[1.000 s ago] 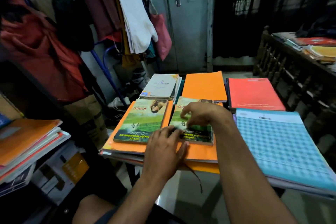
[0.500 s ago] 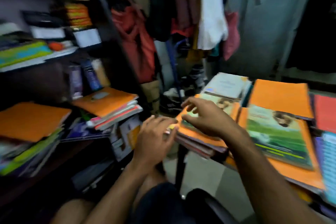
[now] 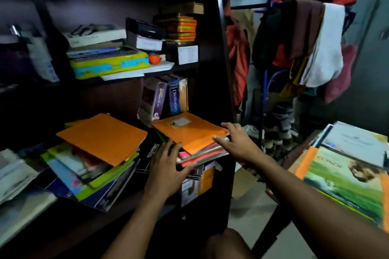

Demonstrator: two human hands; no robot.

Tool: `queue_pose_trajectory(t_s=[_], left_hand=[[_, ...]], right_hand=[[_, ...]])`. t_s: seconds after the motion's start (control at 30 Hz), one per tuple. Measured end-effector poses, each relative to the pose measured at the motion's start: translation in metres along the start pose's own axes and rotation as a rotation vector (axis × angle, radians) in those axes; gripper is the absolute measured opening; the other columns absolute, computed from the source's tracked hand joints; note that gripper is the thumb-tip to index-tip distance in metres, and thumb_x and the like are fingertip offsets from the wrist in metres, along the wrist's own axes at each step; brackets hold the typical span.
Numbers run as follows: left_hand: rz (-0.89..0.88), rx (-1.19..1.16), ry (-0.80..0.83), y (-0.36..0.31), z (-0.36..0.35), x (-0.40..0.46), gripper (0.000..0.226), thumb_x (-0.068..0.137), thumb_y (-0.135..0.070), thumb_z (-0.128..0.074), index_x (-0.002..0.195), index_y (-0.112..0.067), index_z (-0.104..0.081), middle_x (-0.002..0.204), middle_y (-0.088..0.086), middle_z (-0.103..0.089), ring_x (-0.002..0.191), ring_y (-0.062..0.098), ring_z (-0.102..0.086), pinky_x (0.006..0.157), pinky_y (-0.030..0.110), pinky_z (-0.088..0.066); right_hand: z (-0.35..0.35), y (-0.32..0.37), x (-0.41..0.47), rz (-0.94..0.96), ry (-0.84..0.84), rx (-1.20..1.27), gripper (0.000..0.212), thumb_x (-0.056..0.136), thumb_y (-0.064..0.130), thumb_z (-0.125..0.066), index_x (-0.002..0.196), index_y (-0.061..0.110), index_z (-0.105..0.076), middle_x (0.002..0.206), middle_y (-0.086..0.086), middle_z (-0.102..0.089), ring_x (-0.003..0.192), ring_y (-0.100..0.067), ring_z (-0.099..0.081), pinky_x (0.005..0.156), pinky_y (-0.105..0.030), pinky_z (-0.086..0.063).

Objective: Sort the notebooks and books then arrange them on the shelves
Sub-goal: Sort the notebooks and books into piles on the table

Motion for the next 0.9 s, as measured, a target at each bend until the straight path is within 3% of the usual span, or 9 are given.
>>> queue_pose_trajectory(t_s=[0.17, 0.3, 0.37, 0.43, 0.5, 0.57, 0.73, 0.9], left_hand=[[0.008, -0.161, -0.018, -0.001, 0.007, -0.002, 0.073, 0.083, -0.07, -0.062, 0.145, -0.036, -0.044, 0.161, -0.009, -0.024, 0.145, 0.018, -0.026, 0.116, 0.041, -0.03], [0.129, -0.448, -0.098, 0.016, 0.017, -0.003, 0.063, 0.077, -0.069, -0.066, 0.131, -0.039, -0.055, 0.149, -0.013, -0.036, 0.135, 0.012, -0.04, 0.099, 0.028, -0.038], [0.24, -0.541, -0.162, 0.026, 0.021, -0.003, 0.068, 0.08, -0.071, -0.057, 0.139, -0.037, -0.049, 0.149, -0.008, -0.04, 0.131, 0.012, -0.044, 0.092, 0.026, -0.04], [0.272, -0.481, -0.151, 0.025, 0.018, -0.003, 0.078, 0.088, -0.073, -0.043, 0.154, -0.033, -0.033, 0.157, -0.002, -0.036, 0.134, 0.014, -0.043, 0.094, 0.028, -0.044], [0.27, -0.366, -0.11, 0.018, 0.012, -0.002, 0.086, 0.087, -0.079, -0.028, 0.159, -0.033, -0.017, 0.165, 0.001, -0.023, 0.146, 0.023, -0.033, 0.111, 0.044, -0.04], [0.304, -0.339, -0.099, 0.015, 0.01, -0.003, 0.085, 0.087, -0.077, -0.022, 0.16, -0.035, -0.014, 0.168, -0.001, -0.013, 0.15, 0.026, -0.025, 0.117, 0.049, -0.032], [0.281, -0.429, -0.17, 0.019, 0.023, -0.012, 0.055, 0.101, -0.055, -0.038, 0.152, -0.034, -0.038, 0.153, 0.0, -0.046, 0.134, 0.024, -0.047, 0.093, 0.031, -0.037], [0.278, -0.517, -0.254, 0.026, 0.034, -0.018, 0.032, 0.094, -0.06, -0.038, 0.117, -0.044, -0.055, 0.108, -0.016, -0.062, 0.102, 0.015, -0.061, 0.075, 0.03, -0.046]], right_hand=[[-0.025, -0.001, 0.046, -0.131, 0.095, -0.135, 0.077, 0.091, 0.072, -0.046, 0.145, 0.017, -0.042, 0.14, -0.02, -0.048, 0.128, -0.04, -0.048, 0.108, -0.048, -0.042], [-0.039, -0.008, 0.064, -0.196, 0.102, -0.061, 0.101, 0.074, 0.08, -0.063, 0.145, 0.011, -0.04, 0.141, -0.015, -0.048, 0.123, -0.033, -0.054, 0.102, -0.046, -0.049], [-0.037, -0.007, 0.064, -0.207, 0.086, -0.058, 0.104, 0.067, 0.082, -0.067, 0.139, 0.009, -0.048, 0.136, -0.012, -0.051, 0.117, -0.03, -0.058, 0.097, -0.043, -0.052], [-0.038, -0.006, 0.061, -0.206, 0.088, -0.03, 0.086, 0.068, 0.077, -0.071, 0.121, 0.011, -0.06, 0.12, -0.008, -0.06, 0.099, -0.022, -0.063, 0.082, -0.036, -0.054], [-0.039, -0.002, 0.055, -0.218, 0.082, 0.024, 0.067, 0.073, 0.07, -0.073, 0.109, 0.015, -0.062, 0.106, -0.004, -0.065, 0.088, -0.016, -0.062, 0.066, -0.031, -0.049], [-0.043, -0.007, 0.05, -0.254, 0.082, 0.075, 0.071, 0.071, 0.073, -0.073, 0.113, 0.017, -0.059, 0.106, -0.002, -0.065, 0.091, -0.017, -0.063, 0.062, -0.03, -0.045], [-0.058, -0.02, 0.029, -0.374, 0.095, 0.404, 0.083, 0.068, 0.068, -0.077, 0.125, 0.015, -0.049, 0.116, -0.007, -0.064, 0.097, -0.021, -0.066, 0.069, -0.033, -0.053], [-0.067, -0.013, -0.002, -0.373, 0.13, 0.63, 0.044, 0.084, 0.041, -0.079, 0.111, 0.012, -0.058, 0.103, -0.009, -0.069, 0.092, -0.026, -0.07, 0.083, -0.042, -0.059]])
Point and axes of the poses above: each hand's wrist, its own x-axis towards the middle knuckle, its own z-axis out of the back of the hand, y = z × x, the point moved 7 cm from there along x, towards the middle knuckle
